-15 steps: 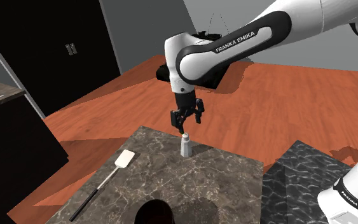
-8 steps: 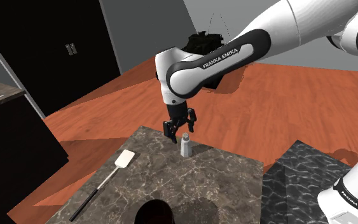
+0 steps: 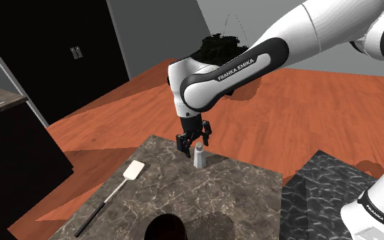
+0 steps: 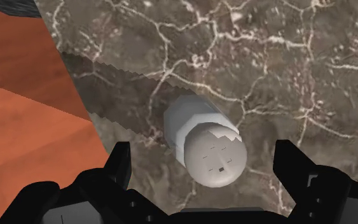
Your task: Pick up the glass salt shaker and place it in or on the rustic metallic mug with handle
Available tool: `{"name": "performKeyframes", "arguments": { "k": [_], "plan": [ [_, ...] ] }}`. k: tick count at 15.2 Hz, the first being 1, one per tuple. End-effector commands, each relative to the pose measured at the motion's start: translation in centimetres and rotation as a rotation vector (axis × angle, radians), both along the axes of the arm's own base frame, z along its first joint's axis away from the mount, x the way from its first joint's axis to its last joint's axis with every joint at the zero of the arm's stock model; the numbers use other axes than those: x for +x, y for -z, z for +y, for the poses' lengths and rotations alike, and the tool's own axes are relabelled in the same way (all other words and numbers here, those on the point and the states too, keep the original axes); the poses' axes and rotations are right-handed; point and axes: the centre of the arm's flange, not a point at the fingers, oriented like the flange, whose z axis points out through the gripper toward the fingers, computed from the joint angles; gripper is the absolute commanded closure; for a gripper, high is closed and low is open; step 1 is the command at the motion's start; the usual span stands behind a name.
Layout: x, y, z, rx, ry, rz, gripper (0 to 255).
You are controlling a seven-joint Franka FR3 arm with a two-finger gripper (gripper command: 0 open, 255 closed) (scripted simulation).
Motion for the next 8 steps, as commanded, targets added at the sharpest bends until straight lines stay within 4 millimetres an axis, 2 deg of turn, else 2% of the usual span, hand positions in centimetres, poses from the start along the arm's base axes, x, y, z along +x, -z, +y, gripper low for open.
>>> {"name": "performKeyframes", "arguments": {
  "k": [1, 3, 4, 8],
  "plan": [
    [0.00, 0.01, 0.00, 0.000, 0.000, 0.000, 0],
    [0.00, 0.00, 0.00, 0.000, 0.000, 0.000, 0],
    [0.00, 0.00, 0.00, 0.000, 0.000, 0.000, 255],
    [0.01, 0.03, 0.01, 0.000, 0.000, 0.000, 255]
  ]
}}
